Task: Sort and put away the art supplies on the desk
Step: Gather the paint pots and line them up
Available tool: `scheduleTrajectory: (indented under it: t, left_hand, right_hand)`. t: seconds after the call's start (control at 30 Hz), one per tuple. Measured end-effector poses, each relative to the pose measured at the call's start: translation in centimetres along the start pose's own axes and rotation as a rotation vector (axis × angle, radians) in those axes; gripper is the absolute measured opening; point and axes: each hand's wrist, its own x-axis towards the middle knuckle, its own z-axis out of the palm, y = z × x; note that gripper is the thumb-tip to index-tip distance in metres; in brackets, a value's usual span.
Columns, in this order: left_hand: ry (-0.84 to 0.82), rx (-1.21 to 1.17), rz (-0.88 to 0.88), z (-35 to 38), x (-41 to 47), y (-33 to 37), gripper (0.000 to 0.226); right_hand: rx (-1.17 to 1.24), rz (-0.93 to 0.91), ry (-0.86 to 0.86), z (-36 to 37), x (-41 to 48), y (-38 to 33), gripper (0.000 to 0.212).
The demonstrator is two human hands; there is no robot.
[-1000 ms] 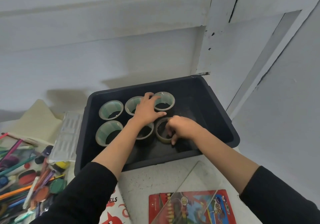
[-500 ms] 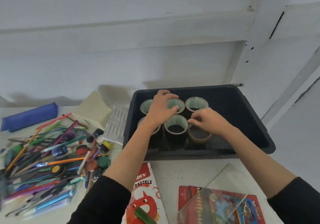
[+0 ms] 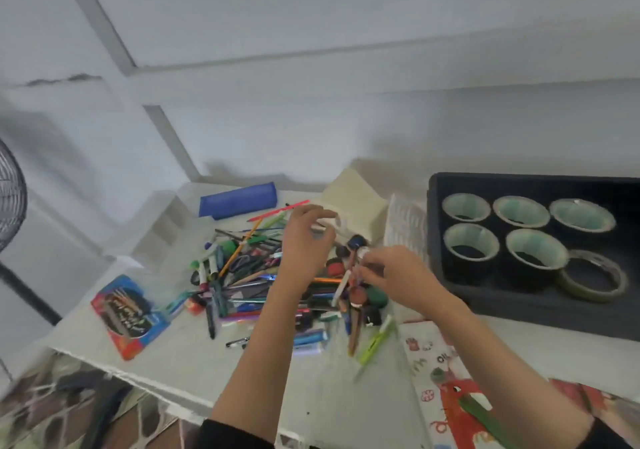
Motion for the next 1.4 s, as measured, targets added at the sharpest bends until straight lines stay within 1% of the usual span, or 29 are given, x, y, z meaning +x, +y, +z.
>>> scheduleTrajectory:
  t: [0.1, 0.27, 0.4, 0.53, 0.63, 0.7, 0.8, 0.87, 0.93, 1.1, 1.17, 1.2, 1.23, 1.27, 1.3, 1.33, 1.4]
  left_hand:
    - [0.054, 0.025, -0.055, -5.3, -1.1, -5.2, 0.018]
    - [0.105, 0.115, -0.086, -13.0, -2.4, -13.4, 0.024]
    - [0.068, 0.405, -0.364, -16.9, -2.6, -20.0, 0.048]
    - [-0.031, 0.510, -0.479, -18.2, -2.8, -24.0, 0.067]
    - [-0.115, 0.490, -0.549, -18.5, -2.9, -25.8, 0.073]
    - [-0.140, 0.450, -0.566, -18.4, -2.8, -26.8, 0.074]
    - [-0.130, 0.401, -0.568, -18.2, -2.6, -27.3, 0.069]
    - [-0.079, 0.368, -0.561, -18.1, -2.7, -27.3, 0.059]
    - [0.012, 0.300, -0.540, -18.2, -3.0, -27.3, 0.050]
    - [0.268, 0.054, -0.477, -20.2, -4.2, -25.7, 0.037]
    - [0.351, -0.133, -0.510, -21.1, -4.9, -23.9, 0.027]
    - [0.360, -0.262, -0.543, -21.5, -5.2, -23.3, 0.027]
    - [0.333, -0.399, -0.576, -22.1, -5.4, -22.5, 0.030]
    - [0.260, -0.523, -0.602, -22.8, -5.6, -22.2, 0.037]
    - [0.152, -0.627, -0.606, -23.5, -5.8, -21.7, 0.045]
    - [0.040, -0.696, -0.596, -24.0, -6.1, -21.7, 0.051]
    - [-0.127, -0.756, -0.575, -24.9, -6.6, -21.8, 0.058]
  right_hand:
    - [-0.002, -0.001, 0.003, 4.5, 2.1, -4.4, 0.029]
    - [0.052, 0.006, 0.072, 11.5, 5.5, -10.1, 0.030]
    - [0.078, 0.032, 0.134, 15.4, 6.4, -12.8, 0.021]
    - [0.110, 0.112, 0.134, 17.0, 5.8, -13.3, 0.021]
    - [0.101, 0.185, 0.136, 17.3, 5.3, -13.6, 0.023]
    - [0.093, 0.214, 0.130, 17.4, 5.0, -13.7, 0.025]
    - [0.085, 0.216, 0.133, 17.4, 5.0, -13.6, 0.026]
    - [0.083, 0.215, 0.141, 17.3, 5.1, -13.7, 0.026]
    - [0.086, 0.207, 0.147, 17.3, 5.2, -14.2, 0.025]
    - [0.106, 0.157, 0.145, 17.6, 6.0, -15.6, 0.022]
    - [0.166, 0.142, 0.187, 17.6, 6.3, -16.3, 0.013]
    - [0.207, 0.149, 0.215, 17.5, 6.5, -16.7, 0.009]
    - [0.245, 0.161, 0.245, 17.4, 6.8, -17.1, 0.012]
    - [0.271, 0.174, 0.275, 17.2, 7.1, -17.5, 0.019]
    - [0.289, 0.192, 0.306, 17.0, 7.4, -17.7, 0.028]
    - [0.304, 0.210, 0.340, 16.7, 7.8, -17.9, 0.038]
    - [0.351, 0.238, 0.410, 16.2, 8.5, -17.9, 0.057]
